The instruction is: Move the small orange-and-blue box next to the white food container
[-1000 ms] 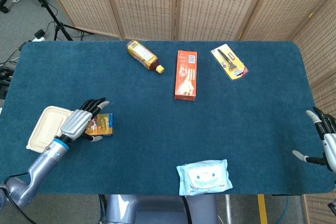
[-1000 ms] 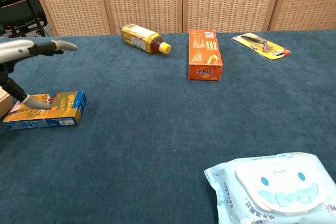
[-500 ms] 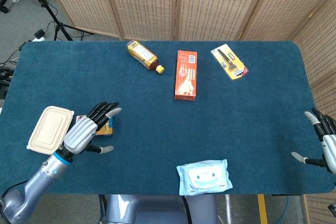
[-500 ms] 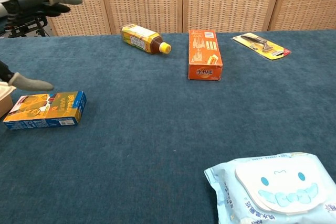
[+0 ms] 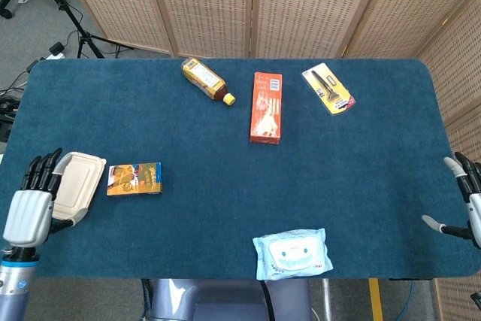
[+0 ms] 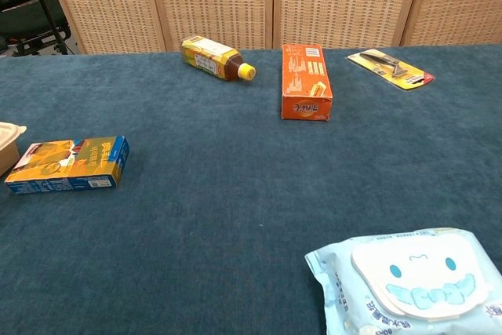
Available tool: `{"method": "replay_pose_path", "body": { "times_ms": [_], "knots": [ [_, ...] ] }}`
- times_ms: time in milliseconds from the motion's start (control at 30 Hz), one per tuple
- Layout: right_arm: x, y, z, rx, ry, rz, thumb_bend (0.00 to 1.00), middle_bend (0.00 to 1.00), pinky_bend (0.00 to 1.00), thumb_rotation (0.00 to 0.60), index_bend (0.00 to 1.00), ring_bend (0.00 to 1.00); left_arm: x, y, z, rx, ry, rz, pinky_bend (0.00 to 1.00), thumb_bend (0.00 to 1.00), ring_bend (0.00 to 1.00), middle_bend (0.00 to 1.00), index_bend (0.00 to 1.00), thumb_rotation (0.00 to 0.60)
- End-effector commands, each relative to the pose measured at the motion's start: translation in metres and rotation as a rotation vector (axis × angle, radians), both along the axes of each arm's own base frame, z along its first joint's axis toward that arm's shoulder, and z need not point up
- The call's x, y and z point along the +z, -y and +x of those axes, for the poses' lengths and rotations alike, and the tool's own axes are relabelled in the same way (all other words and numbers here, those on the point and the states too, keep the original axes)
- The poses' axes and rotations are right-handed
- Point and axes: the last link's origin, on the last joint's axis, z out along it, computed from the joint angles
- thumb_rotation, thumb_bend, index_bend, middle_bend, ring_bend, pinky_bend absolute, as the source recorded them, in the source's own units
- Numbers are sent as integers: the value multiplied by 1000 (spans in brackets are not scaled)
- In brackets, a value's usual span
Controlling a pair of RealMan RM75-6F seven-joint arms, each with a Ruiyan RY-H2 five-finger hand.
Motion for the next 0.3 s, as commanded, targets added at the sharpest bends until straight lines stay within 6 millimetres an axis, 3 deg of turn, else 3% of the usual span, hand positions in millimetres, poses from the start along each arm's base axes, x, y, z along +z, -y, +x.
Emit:
{"method": "replay_pose_path", "body": {
  "times_ms": [33,300],
  "knots": [
    [1,-2,1,5,-5,-14,0,0,0,600,0,0,15,10,-18,111,-27,19,0,0,0,0,0,600],
    [0,-5,3,10,-15,-27,0,0,0,600,0,0,18,9,-21,105,-37,14,0,0,0,0,0,600]
  ]
}}
